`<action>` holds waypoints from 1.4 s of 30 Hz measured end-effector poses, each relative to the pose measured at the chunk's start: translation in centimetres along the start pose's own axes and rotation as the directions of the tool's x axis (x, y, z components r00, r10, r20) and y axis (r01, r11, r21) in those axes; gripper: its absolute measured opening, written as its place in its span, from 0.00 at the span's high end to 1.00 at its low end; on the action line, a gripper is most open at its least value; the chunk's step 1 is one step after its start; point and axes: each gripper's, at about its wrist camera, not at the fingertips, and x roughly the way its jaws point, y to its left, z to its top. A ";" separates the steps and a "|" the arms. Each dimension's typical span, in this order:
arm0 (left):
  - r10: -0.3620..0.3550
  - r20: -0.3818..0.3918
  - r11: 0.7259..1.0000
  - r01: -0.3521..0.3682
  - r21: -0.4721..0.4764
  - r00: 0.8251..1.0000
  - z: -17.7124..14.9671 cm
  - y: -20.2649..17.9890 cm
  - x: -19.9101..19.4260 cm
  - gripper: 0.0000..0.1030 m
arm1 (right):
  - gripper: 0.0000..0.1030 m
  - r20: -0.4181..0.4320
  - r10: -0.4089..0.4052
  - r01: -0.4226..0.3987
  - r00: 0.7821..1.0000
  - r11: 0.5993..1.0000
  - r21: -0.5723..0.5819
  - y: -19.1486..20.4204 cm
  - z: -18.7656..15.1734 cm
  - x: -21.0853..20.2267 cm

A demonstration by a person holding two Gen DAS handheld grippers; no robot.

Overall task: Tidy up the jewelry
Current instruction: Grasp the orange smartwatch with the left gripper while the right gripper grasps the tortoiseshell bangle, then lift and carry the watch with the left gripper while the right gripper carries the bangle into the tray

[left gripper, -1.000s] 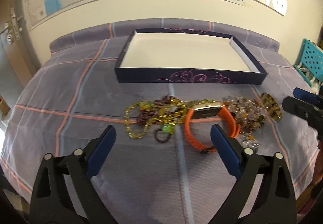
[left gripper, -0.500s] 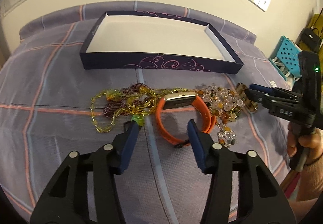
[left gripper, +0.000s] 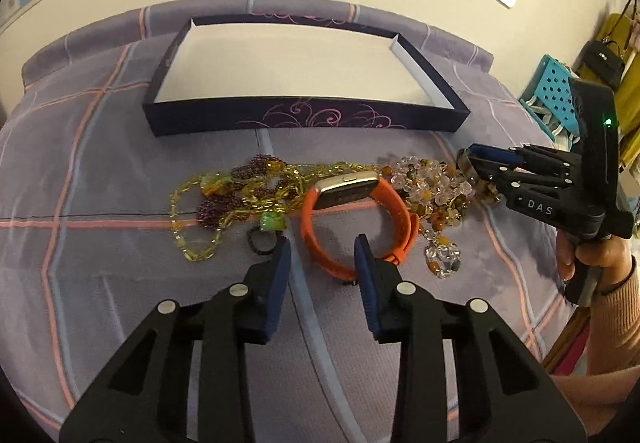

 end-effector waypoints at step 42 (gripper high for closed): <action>0.001 0.083 0.992 0.010 -0.123 0.997 15.3 5.9 3.0 0.93 | 0.96 0.080 0.038 -0.043 0.996 0.997 0.069 -2.3 13.7 4.1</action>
